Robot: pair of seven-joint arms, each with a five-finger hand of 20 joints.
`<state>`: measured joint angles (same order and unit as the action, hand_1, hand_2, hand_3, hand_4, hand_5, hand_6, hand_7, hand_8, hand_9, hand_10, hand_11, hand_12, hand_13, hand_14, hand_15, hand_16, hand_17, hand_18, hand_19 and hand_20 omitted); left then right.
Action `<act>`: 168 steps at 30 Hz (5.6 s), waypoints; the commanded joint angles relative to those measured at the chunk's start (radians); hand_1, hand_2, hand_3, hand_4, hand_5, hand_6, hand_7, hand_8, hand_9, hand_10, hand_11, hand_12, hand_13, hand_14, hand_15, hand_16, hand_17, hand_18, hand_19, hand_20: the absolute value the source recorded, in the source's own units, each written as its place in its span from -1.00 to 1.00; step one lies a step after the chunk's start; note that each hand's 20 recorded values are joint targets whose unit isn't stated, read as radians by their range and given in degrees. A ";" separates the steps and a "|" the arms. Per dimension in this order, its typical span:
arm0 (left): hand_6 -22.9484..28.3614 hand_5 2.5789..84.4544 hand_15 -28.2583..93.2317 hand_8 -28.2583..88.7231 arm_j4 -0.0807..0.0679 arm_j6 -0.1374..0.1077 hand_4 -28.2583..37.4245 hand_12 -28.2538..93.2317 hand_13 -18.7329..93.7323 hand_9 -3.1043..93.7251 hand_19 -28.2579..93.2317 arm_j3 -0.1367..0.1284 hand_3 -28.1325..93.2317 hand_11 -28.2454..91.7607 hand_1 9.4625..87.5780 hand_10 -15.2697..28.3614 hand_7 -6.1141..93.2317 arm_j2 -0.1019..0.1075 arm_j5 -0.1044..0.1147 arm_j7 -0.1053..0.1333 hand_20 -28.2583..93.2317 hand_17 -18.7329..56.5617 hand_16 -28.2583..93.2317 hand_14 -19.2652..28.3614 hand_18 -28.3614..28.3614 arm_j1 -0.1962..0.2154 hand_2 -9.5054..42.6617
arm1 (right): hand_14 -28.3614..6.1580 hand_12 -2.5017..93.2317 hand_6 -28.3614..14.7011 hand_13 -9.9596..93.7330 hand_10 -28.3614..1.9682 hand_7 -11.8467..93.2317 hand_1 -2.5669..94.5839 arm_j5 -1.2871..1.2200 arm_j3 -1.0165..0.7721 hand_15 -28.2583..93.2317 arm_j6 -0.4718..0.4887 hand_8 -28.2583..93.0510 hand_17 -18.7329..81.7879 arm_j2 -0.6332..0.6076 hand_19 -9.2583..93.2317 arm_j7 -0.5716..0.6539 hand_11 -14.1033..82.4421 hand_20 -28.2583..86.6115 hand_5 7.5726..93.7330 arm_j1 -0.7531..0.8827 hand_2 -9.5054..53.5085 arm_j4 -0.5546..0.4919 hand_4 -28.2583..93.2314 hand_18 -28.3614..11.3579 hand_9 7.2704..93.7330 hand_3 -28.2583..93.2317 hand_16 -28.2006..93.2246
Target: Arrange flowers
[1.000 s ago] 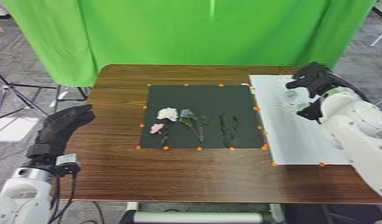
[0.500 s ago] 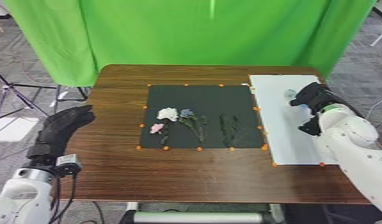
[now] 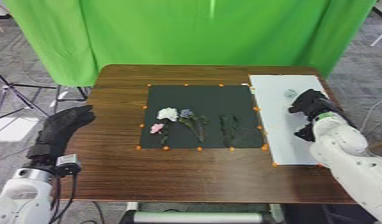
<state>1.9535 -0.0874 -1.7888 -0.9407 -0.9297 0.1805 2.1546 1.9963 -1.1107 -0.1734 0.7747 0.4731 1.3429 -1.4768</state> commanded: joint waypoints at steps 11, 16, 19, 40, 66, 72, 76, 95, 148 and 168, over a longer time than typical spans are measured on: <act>0.03 0.05 -0.27 -0.66 0.004 0.002 -0.56 -0.27 -0.01 0.00 -0.47 -0.003 0.51 -0.11 -0.45 0.30 -0.47 -0.007 0.003 0.000 -0.32 -0.44 -0.47 0.52 0.36 0.003 -0.85 | 0.67 -0.29 0.48 0.98 0.20 -0.35 0.26 0.055 0.147 0.61 -0.287 -0.43 0.70 -0.060 1.00 -0.043 -0.56 0.68 0.67 -0.135 -1.00 -0.023 -0.87 -0.29 0.77 0.41 -0.09; 0.03 0.05 -0.27 -0.66 0.008 -0.001 -0.56 -0.27 -0.01 0.00 -0.47 -0.005 0.51 -0.11 -0.45 0.30 -0.47 -0.007 0.003 -0.001 -0.32 -0.44 -0.47 0.52 0.36 0.008 -0.85 | 0.69 -0.28 0.47 0.98 0.20 -0.36 0.26 0.026 0.167 0.62 -0.258 -0.44 0.71 -0.088 1.00 -0.048 -0.57 0.69 0.68 -0.187 -1.00 -0.049 -0.87 -0.26 0.76 0.42 -0.09; 0.03 0.05 -0.27 -0.66 0.010 -0.005 -0.56 -0.27 -0.01 0.00 -0.47 -0.015 0.51 -0.11 -0.44 0.30 -0.47 -0.004 0.004 0.001 -0.32 -0.44 -0.47 0.51 0.36 0.016 -0.85 | 0.69 -0.29 0.47 0.99 0.20 -0.36 0.25 0.004 0.195 0.62 -0.230 -0.44 0.72 -0.100 1.00 -0.045 -0.57 0.70 0.68 -0.227 -1.00 -0.073 -0.86 -0.25 0.76 0.43 -0.09; 0.02 0.04 -0.27 -0.66 0.009 -0.002 -0.56 -0.27 -0.02 0.00 -0.47 -0.009 0.51 -0.11 -0.45 0.30 -0.46 0.000 0.002 -0.004 -0.32 -0.45 -0.47 0.51 0.36 0.007 -0.85 | 0.69 -0.30 0.45 0.99 0.17 -0.39 0.25 -0.198 0.668 0.62 0.205 -0.43 0.72 0.018 1.00 -0.133 -0.57 0.70 0.70 -0.608 -1.00 -0.157 -0.86 -0.26 0.75 0.43 -0.08; 0.03 0.05 -0.27 -0.66 -0.014 0.024 -0.56 -0.27 -0.02 0.00 -0.47 0.021 0.51 -0.11 -0.45 0.30 -0.47 0.014 0.000 -0.020 -0.32 -0.45 -0.47 0.51 0.37 -0.037 -0.85 | 0.69 -0.32 0.46 0.99 0.18 -0.39 0.24 -0.143 0.728 0.61 0.171 -0.43 0.72 0.169 1.00 -0.139 -0.57 0.70 0.70 -0.565 -1.00 -0.069 -0.86 -0.27 0.75 0.43 -0.08; 0.02 0.04 -0.27 -0.66 -0.016 0.024 -0.56 -0.27 -0.02 0.00 -0.47 0.021 0.51 -0.12 -0.45 0.30 -0.47 0.014 0.002 -0.020 -0.32 -0.45 -0.47 0.52 0.36 -0.037 -0.85 | 0.69 -0.33 0.47 0.99 0.19 -0.39 0.24 -0.124 0.733 0.61 0.124 -0.44 0.72 0.200 1.00 -0.135 -0.57 0.70 0.70 -0.550 -1.00 -0.045 -0.86 -0.27 0.75 0.43 -0.08; 0.02 0.04 -0.27 -0.66 -0.017 0.026 -0.56 -0.27 -0.02 0.00 -0.47 0.024 0.51 -0.12 -0.45 0.30 -0.46 0.012 0.001 -0.016 -0.32 -0.45 -0.47 0.51 0.36 -0.040 -0.85 | 0.69 -0.33 0.47 0.99 0.19 -0.39 0.24 -0.103 0.744 0.61 0.109 -0.44 0.72 0.208 1.00 -0.136 -0.57 0.70 0.70 -0.546 -1.00 -0.038 -0.86 -0.27 0.74 0.43 -0.08; 0.02 0.04 -0.27 -0.66 -0.012 0.021 -0.56 -0.27 -0.02 0.00 -0.47 0.017 0.51 -0.12 -0.45 0.30 -0.47 0.011 0.002 -0.016 -0.32 -0.45 -0.47 0.51 0.36 -0.032 -0.86 | 0.68 -0.54 0.40 0.95 0.11 -0.35 0.18 -0.068 0.737 0.61 0.152 -0.43 0.69 0.154 1.00 -0.129 -0.44 0.68 0.45 -0.590 -1.00 -0.044 -0.82 -0.26 0.48 0.42 -0.07; 0.02 0.04 -0.27 -0.66 0.004 0.023 -0.56 -0.27 -0.02 -0.01 -0.47 -0.009 0.50 -0.12 -0.45 0.29 -0.47 0.001 0.001 -0.022 -0.32 -0.46 -0.47 0.51 0.37 0.004 -0.85 | 0.44 -0.60 0.29 0.79 -0.32 -0.64 -0.46 0.085 0.209 0.64 0.409 -0.61 0.53 -0.133 1.00 0.082 -0.58 0.63 -0.07 -0.291 -1.00 0.047 -0.79 -0.48 -0.07 0.43 -0.08; 0.02 0.04 -0.27 -0.66 0.004 0.022 -0.56 -0.27 -0.02 0.00 -0.46 -0.005 0.50 -0.11 -0.45 0.30 -0.47 -0.003 0.001 -0.025 -0.32 -0.46 -0.47 0.51 0.37 0.000 -0.85 | 0.66 -0.50 0.46 0.99 -0.03 -0.48 -0.12 0.060 0.249 0.60 0.162 -0.67 0.72 -0.126 1.00 0.116 -0.38 0.68 0.31 -0.190 -1.00 0.035 -0.82 -0.32 0.60 0.47 -0.10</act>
<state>1.9532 -0.0716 -1.7926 -0.9355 -0.9294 0.1660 2.1523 2.0368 -0.8902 0.1361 0.6305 0.5981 1.1184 -1.4594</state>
